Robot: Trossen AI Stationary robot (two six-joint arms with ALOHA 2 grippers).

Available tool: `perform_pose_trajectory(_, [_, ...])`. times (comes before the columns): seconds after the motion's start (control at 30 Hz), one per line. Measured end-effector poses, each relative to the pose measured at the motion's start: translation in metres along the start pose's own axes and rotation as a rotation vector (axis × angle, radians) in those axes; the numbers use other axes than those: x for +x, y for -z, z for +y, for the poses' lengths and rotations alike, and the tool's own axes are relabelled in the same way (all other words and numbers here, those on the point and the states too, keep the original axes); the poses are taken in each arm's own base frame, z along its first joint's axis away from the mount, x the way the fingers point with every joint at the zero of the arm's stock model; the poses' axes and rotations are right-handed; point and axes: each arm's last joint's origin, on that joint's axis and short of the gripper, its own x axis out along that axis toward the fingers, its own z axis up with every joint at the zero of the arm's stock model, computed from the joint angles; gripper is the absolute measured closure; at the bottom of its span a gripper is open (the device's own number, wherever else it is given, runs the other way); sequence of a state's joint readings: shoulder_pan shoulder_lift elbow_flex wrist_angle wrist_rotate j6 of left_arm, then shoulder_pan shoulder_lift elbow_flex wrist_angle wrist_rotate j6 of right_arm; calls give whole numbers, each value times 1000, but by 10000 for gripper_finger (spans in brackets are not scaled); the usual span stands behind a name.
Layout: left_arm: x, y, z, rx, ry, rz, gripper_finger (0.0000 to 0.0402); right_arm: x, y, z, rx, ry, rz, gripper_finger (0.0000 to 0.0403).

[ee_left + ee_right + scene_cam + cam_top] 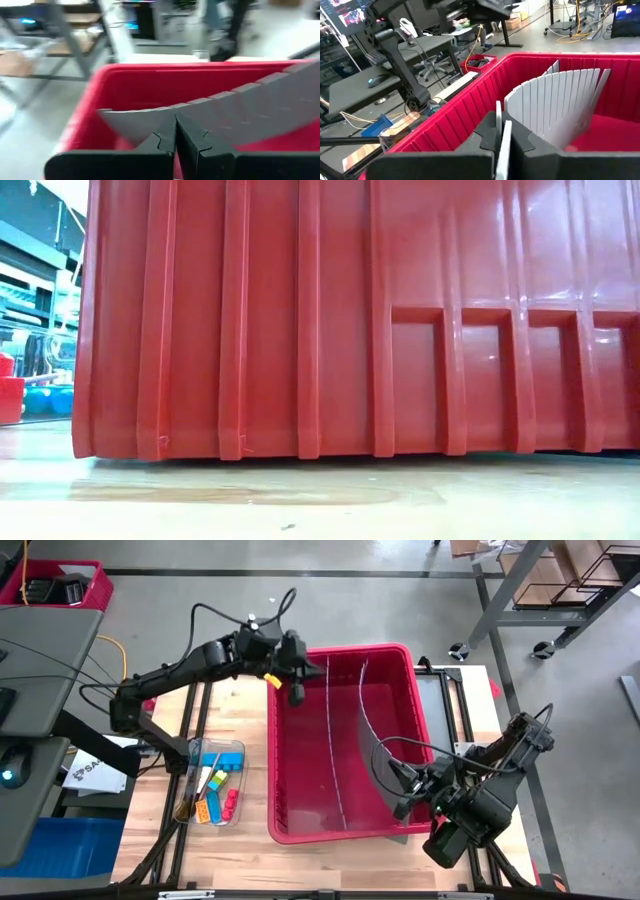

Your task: Sort Items/Unsort Items

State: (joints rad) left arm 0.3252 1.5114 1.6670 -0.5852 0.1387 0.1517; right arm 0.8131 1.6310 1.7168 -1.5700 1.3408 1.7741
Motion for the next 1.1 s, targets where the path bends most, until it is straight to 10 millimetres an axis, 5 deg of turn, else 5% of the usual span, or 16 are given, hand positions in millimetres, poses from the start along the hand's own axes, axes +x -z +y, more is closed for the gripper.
perform_pose_trajectory(0.3, [7,55,-42,-167,156,-42,402,2,-1,-1,-24,11,15,403])
perform_pose_trajectory(0.47, [2,84,-61,-262,61,-36,402,8,-4,-2,-9,31,16,403])
perform_pose_trajectory(0.8, [-13,103,-95,-220,9,42,402,24,-7,-4,-78,94,38,403])
perform_pose_trajectory(1.1, [1,119,-125,-122,81,173,402,32,-9,-5,-103,119,36,403])
